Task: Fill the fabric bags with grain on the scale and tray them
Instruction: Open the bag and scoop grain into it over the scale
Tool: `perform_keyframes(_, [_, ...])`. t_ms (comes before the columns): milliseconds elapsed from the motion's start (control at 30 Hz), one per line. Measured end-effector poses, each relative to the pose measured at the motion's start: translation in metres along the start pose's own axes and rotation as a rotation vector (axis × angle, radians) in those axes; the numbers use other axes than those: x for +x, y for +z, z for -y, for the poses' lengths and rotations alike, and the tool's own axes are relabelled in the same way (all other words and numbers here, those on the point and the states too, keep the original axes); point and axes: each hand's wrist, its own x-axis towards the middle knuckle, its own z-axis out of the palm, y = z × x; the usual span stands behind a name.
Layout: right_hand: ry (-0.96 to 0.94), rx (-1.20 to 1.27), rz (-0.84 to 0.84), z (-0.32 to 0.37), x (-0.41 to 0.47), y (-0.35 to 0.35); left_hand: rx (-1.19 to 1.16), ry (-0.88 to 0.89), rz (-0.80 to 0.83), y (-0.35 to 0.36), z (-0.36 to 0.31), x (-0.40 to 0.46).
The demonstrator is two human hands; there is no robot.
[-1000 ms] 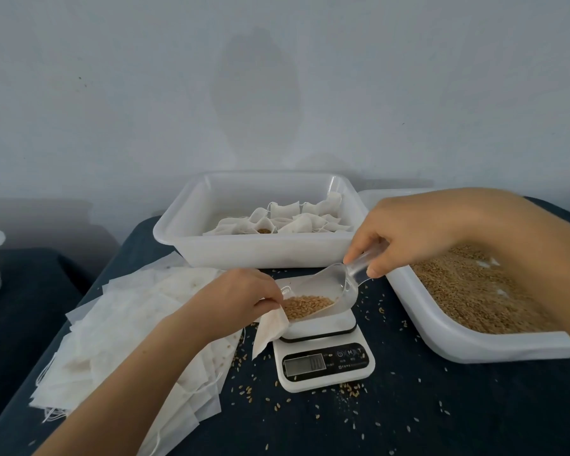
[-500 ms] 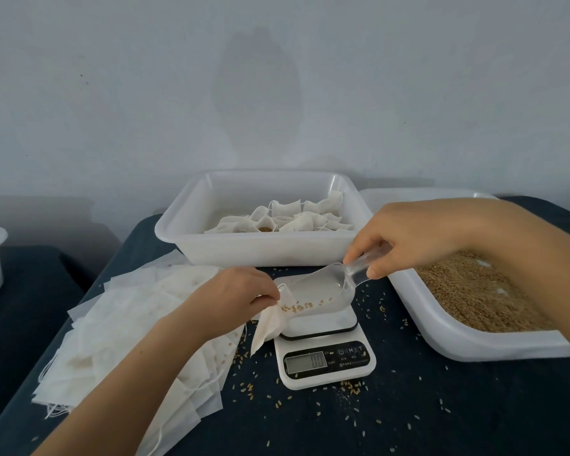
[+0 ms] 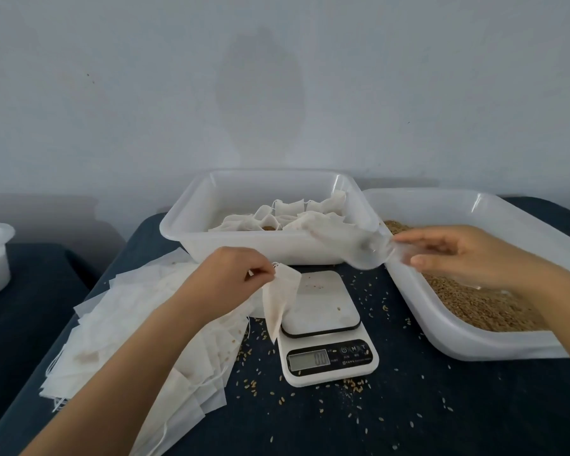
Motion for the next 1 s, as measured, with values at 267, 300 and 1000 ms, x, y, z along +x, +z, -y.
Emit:
perform_keyframes(267, [0.354,-0.159,-0.310,-0.051,-0.024,-0.021,0.127,0.106,0.099,0.019,-0.023,0.035])
perform_keyframes(300, [0.408,-0.192,-0.310,-0.057,-0.026,-0.021,0.144,0.113,0.111,0.025,-0.027,0.040])
perform_keyframes(1000, [0.450,-0.377,-0.349,-0.048,-0.027,0.010,-0.173,-0.135,-0.260,0.062,-0.012,0.001])
